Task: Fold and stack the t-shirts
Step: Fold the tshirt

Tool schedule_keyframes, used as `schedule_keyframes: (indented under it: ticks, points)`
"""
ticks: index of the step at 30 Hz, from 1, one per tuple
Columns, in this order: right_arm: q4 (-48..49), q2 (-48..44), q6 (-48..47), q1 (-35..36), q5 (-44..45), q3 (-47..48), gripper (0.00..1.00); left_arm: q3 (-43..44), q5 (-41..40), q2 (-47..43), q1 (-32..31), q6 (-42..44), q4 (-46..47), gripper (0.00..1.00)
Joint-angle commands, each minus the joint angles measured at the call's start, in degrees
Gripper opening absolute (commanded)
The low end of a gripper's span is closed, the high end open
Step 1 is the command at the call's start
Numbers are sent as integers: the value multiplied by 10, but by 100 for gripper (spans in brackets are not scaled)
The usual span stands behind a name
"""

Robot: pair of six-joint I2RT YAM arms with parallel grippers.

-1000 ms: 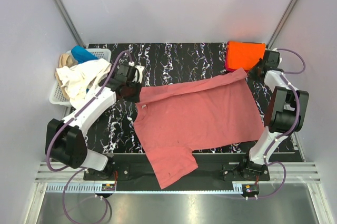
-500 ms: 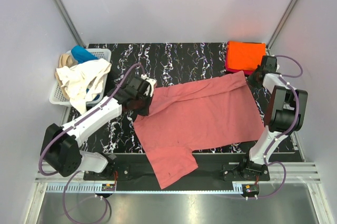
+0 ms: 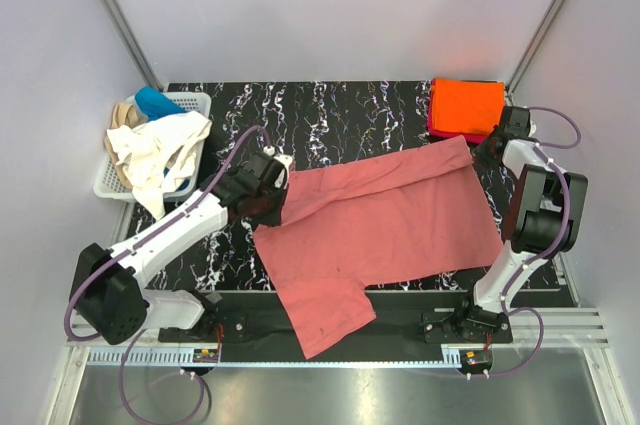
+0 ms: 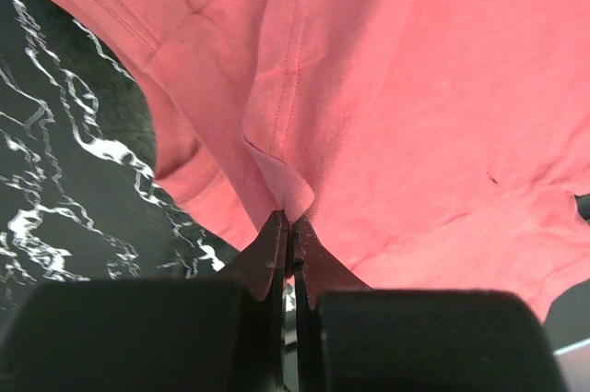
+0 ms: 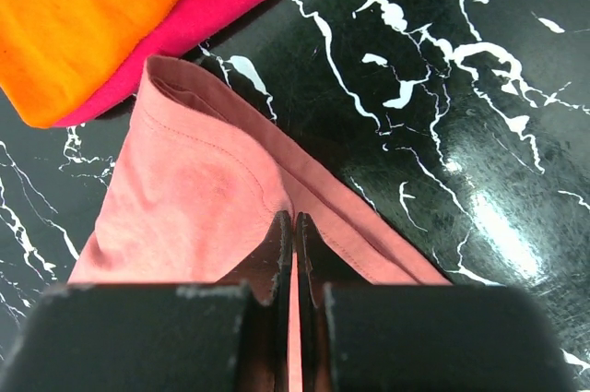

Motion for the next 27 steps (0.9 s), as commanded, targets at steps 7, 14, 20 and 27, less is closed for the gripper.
schedule_keyframes:
  ticks: [7,14,20,27]
  points:
    - [-9,3,3,-11,27,-9,7,-25,-7,-16,-41,-51,3,0]
    - [-76,1,16,-11,27,35,33,-28,-10,-1,-57,-58,6,0]
    - [-114,-33,36,-11,0,37,36,-22,-3,2,-81,-76,17,0]
    - [-118,-56,35,-11,1,25,36,-11,19,26,-125,-112,55,0]
